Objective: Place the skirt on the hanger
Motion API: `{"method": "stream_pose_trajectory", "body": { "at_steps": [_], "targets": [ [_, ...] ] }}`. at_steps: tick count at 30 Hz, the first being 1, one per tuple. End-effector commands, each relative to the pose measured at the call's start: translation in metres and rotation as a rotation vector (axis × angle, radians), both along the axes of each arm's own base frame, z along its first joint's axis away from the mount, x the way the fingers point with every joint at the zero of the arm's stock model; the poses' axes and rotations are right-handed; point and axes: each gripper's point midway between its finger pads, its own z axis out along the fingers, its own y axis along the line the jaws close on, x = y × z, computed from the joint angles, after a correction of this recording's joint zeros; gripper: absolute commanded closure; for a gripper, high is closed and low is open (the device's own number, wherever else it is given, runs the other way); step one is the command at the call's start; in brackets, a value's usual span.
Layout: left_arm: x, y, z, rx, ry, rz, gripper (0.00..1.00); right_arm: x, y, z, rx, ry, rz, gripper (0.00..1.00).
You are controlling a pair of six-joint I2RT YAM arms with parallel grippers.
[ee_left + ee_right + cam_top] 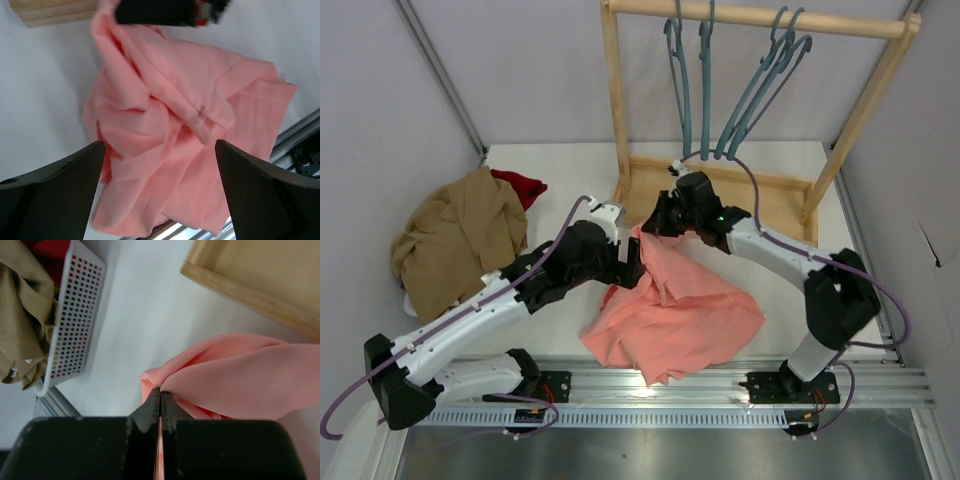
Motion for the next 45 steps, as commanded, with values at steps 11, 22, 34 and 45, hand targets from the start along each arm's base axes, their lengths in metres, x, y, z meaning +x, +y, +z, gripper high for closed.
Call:
{"method": "stream_pose_trajectory", "body": {
  "at_steps": [11, 22, 34, 45],
  "targets": [
    [0.025, -0.024, -0.049, 0.088, -0.033, 0.061, 0.06, 0.053, 0.053, 0.005, 0.104, 0.03, 0.188, 1.0],
    [0.033, -0.045, -0.073, 0.188, -0.043, 0.124, 0.1, 0.036, -0.006, 0.049, 0.019, -0.042, 0.151, 0.2],
    [0.029, -0.067, -0.099, 0.366, -0.084, -0.003, 0.11, -0.031, -0.145, -0.009, -0.136, 0.077, -0.205, 0.09],
    [0.044, -0.072, -0.135, 0.563, -0.112, -0.04, 0.15, -0.074, -0.19, -0.053, -0.131, 0.166, -0.335, 0.09]
  ]
}}
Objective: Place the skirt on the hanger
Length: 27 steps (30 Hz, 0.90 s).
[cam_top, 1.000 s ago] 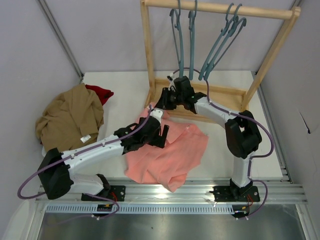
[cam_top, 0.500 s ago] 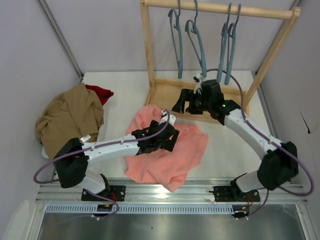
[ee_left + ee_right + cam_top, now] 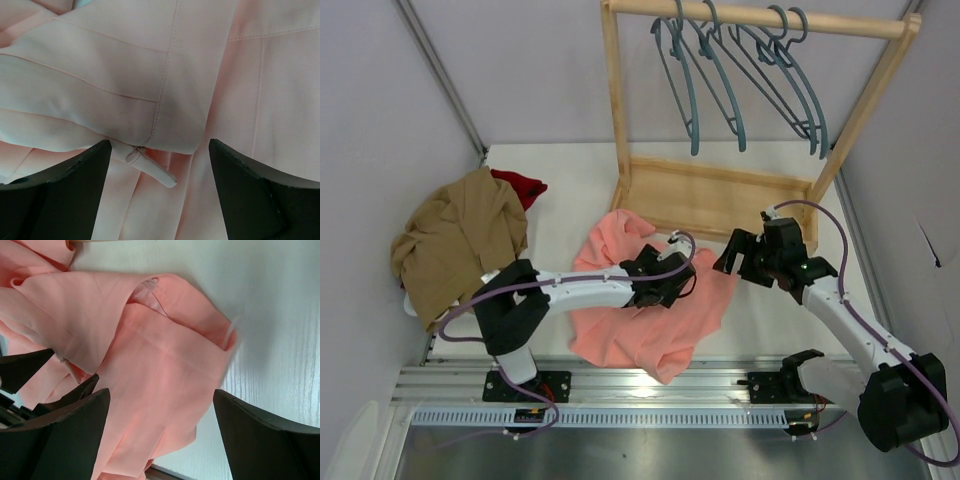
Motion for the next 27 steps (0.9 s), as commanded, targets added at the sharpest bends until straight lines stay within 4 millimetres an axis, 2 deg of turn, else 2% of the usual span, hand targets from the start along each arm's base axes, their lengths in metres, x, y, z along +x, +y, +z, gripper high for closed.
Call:
{"method": "stream_pose_trajectory", "body": {
  "at_steps": [1, 4, 7, 10, 11, 13, 14, 17, 18, 20, 21, 22, 25, 27],
  "targets": [
    [0.012, -0.009, 0.003, 0.028, -0.046, -0.021, 0.15, 0.001, -0.003, -0.004, 0.025, 0.004, -0.057, 0.09],
    [0.016, -0.007, -0.004, 0.072, -0.055, -0.01, 0.19, -0.001, -0.005, -0.013, 0.021, 0.023, -0.077, 0.1],
    [0.027, 0.002, -0.004, 0.135, -0.102, 0.05, 0.3, 0.0, -0.008, -0.016, 0.012, 0.032, -0.101, 0.1],
    [0.035, 0.004, 0.0, 0.136, -0.127, 0.075, 0.44, 0.0, -0.012, -0.022, -0.001, 0.043, -0.124, 0.11],
    [0.038, 0.002, 0.004, 0.111, -0.134, 0.081, 0.53, -0.001, -0.013, -0.025, -0.003, 0.051, -0.133, 0.11],
    [0.044, 0.004, 0.012, 0.077, -0.142, 0.102, 0.58, 0.001, -0.015, -0.027, -0.009, 0.054, -0.155, 0.12],
    [0.046, 0.004, 0.016, 0.061, -0.144, 0.109, 0.67, 0.002, -0.015, -0.027, -0.007, 0.053, -0.162, 0.12],
    [0.058, 0.01, 0.046, -0.011, -0.16, 0.15, 0.83, 0.006, -0.013, -0.028, 0.009, 0.046, -0.174, 0.14],
    [0.061, 0.01, 0.068, -0.054, -0.171, 0.157, 0.85, 0.009, -0.011, -0.027, 0.016, 0.042, -0.173, 0.14],
    [0.066, 0.018, 0.086, -0.095, -0.168, 0.176, 0.9, 0.011, -0.007, -0.029, 0.021, 0.048, -0.165, 0.17],
    [0.07, 0.018, 0.103, -0.127, -0.181, 0.182, 0.91, 0.013, -0.006, -0.033, 0.017, 0.054, -0.166, 0.18],
    [0.069, 0.026, 0.118, -0.154, -0.183, 0.191, 0.92, 0.015, -0.003, -0.032, 0.02, 0.051, -0.164, 0.19],
    [0.067, 0.038, 0.152, -0.22, -0.205, 0.205, 0.95, 0.02, 0.006, -0.029, 0.024, 0.025, -0.155, 0.21],
    [0.064, 0.043, 0.166, -0.259, -0.214, 0.21, 0.95, 0.024, 0.012, -0.026, 0.026, 0.008, -0.153, 0.21]
  ]
}}
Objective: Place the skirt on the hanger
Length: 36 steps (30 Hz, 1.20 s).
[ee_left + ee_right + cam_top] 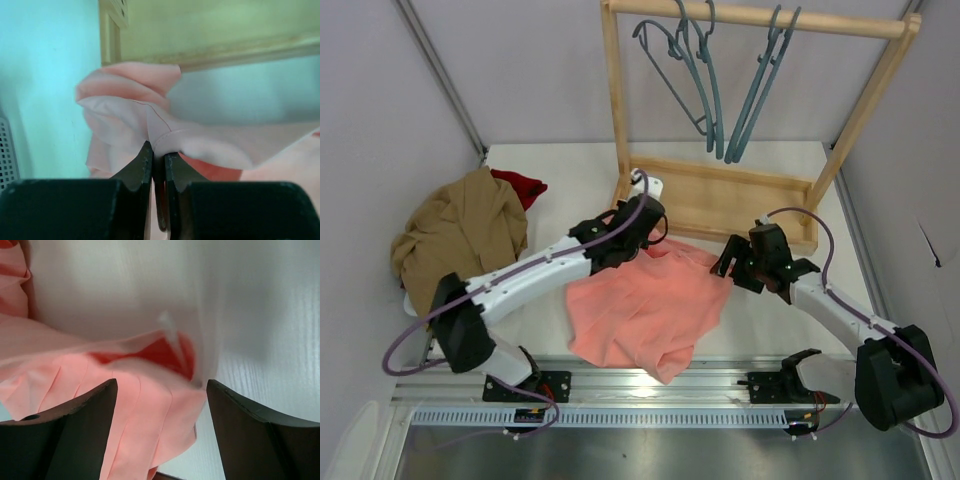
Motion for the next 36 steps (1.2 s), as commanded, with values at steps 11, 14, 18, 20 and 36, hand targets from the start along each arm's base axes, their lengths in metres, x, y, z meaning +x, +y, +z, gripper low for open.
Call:
{"method": "stream_pose_trajectory", "body": {
  "at_steps": [11, 14, 18, 20, 36],
  "targets": [
    [-0.03, 0.05, 0.062, -0.175, -0.047, 0.065, 0.94, 0.042, 0.025, 0.043, 0.03, -0.175, -0.006, 0.23],
    [-0.035, 0.055, 0.057, -0.18, -0.034, 0.079, 0.94, 0.044, 0.031, 0.063, 0.059, -0.211, 0.014, 0.23],
    [-0.035, 0.062, 0.051, -0.18, -0.034, 0.118, 0.94, 0.043, 0.039, 0.089, 0.129, -0.247, 0.02, 0.22],
    [-0.034, 0.063, 0.047, -0.18, -0.027, 0.126, 0.93, 0.043, 0.044, 0.091, 0.138, -0.261, 0.025, 0.22],
    [-0.053, 0.085, 0.044, -0.216, -0.015, 0.164, 0.92, 0.07, 0.041, 0.048, 0.034, -0.198, -0.033, 0.24]
  ]
}}
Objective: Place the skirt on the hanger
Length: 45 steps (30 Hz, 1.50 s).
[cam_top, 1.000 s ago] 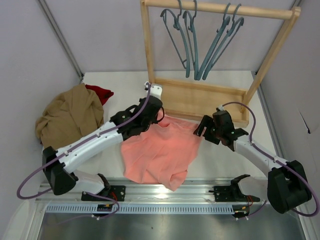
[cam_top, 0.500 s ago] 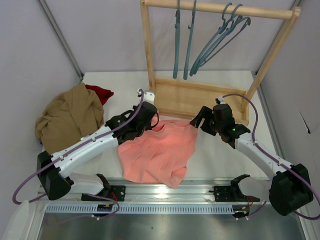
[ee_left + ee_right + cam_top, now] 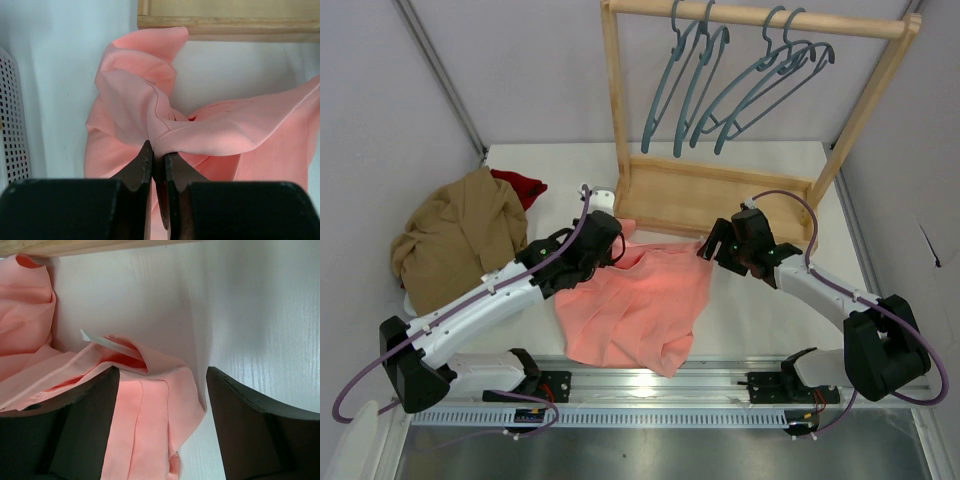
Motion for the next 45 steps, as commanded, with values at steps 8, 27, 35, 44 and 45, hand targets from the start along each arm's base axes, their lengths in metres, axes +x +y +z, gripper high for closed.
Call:
{"method": "stream_pose_trajectory", "body": {
  "at_steps": [8, 27, 35, 44, 45],
  "targets": [
    [-0.016, 0.019, -0.005, -0.08, -0.012, 0.051, 0.92, 0.032, 0.015, 0.042, 0.124, -0.143, -0.066, 0.23],
    [-0.014, 0.018, -0.005, -0.13, -0.01, 0.089, 0.92, 0.026, 0.032, 0.027, 0.203, -0.15, -0.034, 0.27],
    [-0.015, 0.022, -0.004, -0.137, -0.009, 0.102, 0.92, 0.026, 0.028, 0.022, 0.192, -0.142, -0.06, 0.34],
    [-0.014, 0.021, 0.0, -0.147, -0.02, 0.097, 0.91, 0.025, 0.032, 0.008, 0.154, -0.12, -0.039, 0.42],
    [-0.014, 0.02, 0.001, -0.149, -0.022, 0.095, 0.91, 0.028, 0.03, 0.005, 0.133, -0.125, -0.052, 0.44]
  ]
}}
